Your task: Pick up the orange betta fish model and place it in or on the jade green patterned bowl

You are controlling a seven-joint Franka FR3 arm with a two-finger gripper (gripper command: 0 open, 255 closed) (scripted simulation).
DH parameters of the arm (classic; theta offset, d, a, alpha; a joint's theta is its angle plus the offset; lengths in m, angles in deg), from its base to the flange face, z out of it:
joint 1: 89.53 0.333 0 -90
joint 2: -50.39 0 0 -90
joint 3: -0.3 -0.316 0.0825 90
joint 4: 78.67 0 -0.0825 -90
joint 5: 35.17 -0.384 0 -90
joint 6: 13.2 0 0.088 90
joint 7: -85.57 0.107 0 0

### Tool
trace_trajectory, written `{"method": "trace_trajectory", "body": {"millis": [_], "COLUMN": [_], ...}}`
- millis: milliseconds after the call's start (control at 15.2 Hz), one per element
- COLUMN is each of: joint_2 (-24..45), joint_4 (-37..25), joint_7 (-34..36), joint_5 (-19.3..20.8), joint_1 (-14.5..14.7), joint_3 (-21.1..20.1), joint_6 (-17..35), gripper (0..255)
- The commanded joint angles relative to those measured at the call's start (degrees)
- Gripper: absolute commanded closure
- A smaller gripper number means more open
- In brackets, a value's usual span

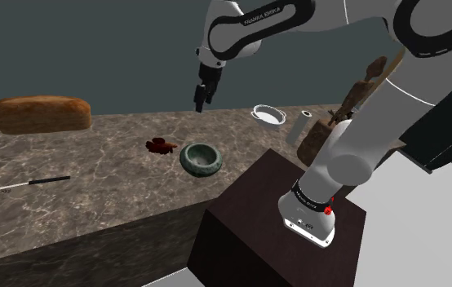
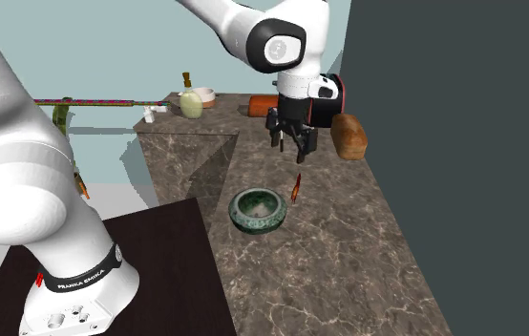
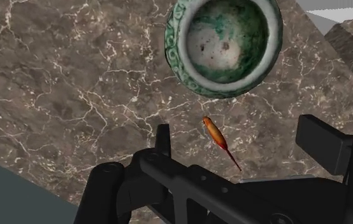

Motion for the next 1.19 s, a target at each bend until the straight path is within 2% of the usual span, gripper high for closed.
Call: {"method": "trace_trajectory", "body": {"millis": [0, 462, 990, 1122], "joint_2": [4.46, 19.34, 35.78, 36.71], "joint_4": [-1.73, -10.55, -23.09, -23.39], "joint_7": [-2.47, -8.91, -14.39, -14.5], "joint_5": [0.14, 1.71, 5.64, 5.77], "joint_1": [0.55, 2.39, 4.96, 5.06], "joint_3": [-0.38, -2.54, -4.75, -4.77], "joint_6": [2.51, 7.95, 11.23, 11.85], "gripper": [0, 0, 0, 0]}}
